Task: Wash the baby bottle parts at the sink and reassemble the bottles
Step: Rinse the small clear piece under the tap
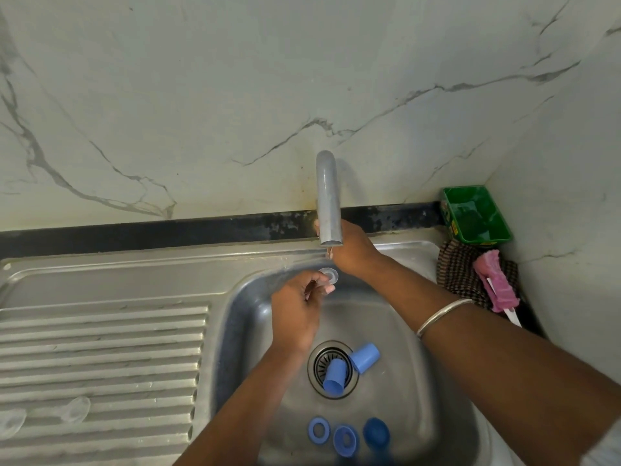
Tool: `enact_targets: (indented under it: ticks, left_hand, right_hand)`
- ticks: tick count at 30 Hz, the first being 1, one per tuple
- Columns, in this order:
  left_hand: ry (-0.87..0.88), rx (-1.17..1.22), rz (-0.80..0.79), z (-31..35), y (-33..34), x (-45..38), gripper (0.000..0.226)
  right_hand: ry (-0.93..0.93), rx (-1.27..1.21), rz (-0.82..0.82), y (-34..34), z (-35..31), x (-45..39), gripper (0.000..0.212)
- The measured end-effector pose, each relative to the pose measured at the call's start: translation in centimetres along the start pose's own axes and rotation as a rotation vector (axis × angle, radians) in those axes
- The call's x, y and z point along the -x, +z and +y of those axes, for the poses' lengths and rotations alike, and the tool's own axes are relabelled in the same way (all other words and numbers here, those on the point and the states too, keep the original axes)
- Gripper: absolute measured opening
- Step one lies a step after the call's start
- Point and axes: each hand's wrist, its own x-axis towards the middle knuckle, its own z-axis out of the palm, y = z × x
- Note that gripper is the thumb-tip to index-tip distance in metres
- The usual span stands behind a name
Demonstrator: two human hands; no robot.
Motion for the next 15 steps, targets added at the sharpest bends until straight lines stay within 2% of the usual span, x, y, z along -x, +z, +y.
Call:
enact_targets:
  ticks: [5,8,11,13,15]
  left_hand:
    - [0.029,-0.044,0.011,-0.1,0.1,-0.2,0.038]
    - [0.054,-0.089,0.006,-0.3,0.1,-0.4,0.037]
    - [0.041,-0.068,-0.023,-0.6,0.0,-0.3,0.04]
    - [0.024,-0.037,-0.063,-0.9,-0.2,0.0,0.041]
    - [-0.01,0.034,-0.083,-1.4,-0.4,0.5,0.037]
  right_hand:
    - [0.009,0.06,0.013,-0.4,-0.8,0.9,0.022]
    - [-0.01,0.112,0.097,-0.6,-0.8,2.2,0.023]
    - [0.009,-0.158,0.177,0.0,0.4,4.9,0.014]
    - [-0.017,-0.293,0.136,0.7,1.8,7.4,0.013]
    - [-0.071,-0.3,0.069,1.5,3.2,9.5,0.018]
